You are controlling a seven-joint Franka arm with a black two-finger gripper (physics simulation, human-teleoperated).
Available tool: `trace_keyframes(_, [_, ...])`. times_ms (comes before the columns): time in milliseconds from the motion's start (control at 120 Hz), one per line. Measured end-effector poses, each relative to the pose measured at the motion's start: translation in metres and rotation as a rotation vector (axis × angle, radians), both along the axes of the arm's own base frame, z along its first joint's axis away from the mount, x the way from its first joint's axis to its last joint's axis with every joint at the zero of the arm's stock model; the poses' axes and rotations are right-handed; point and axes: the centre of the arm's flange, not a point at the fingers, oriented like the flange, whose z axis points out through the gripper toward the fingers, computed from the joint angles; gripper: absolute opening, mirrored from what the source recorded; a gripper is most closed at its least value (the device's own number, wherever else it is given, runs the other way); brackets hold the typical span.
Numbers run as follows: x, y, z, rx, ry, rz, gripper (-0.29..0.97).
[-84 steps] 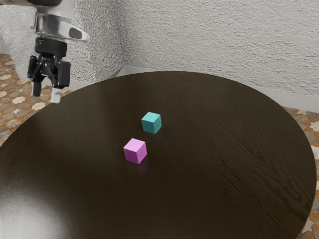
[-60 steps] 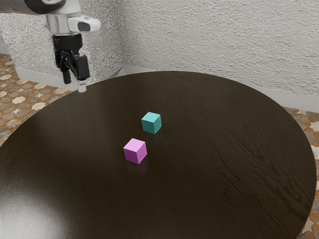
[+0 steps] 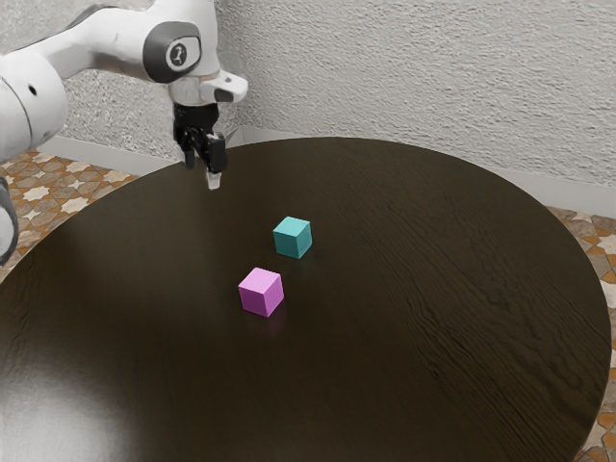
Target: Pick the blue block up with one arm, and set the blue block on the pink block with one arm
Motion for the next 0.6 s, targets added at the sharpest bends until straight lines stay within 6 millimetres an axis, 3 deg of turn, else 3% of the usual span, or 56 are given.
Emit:
trace_keyframes(117, [0.034, 0.008, -0.041, -0.067, -0.048, 0.107, 0.68])
trace_keyframes(250, [0.054, -0.012, -0.068, -0.112, -0.086, 0.227, 0.68])
trace_keyframes(383, [0.065, -0.023, -0.09, -0.128, -0.113, 0.348, 0.68])
trace_keyframes(600, [0.072, -0.043, -0.147, -0.131, -0.092, 0.506, 0.68])
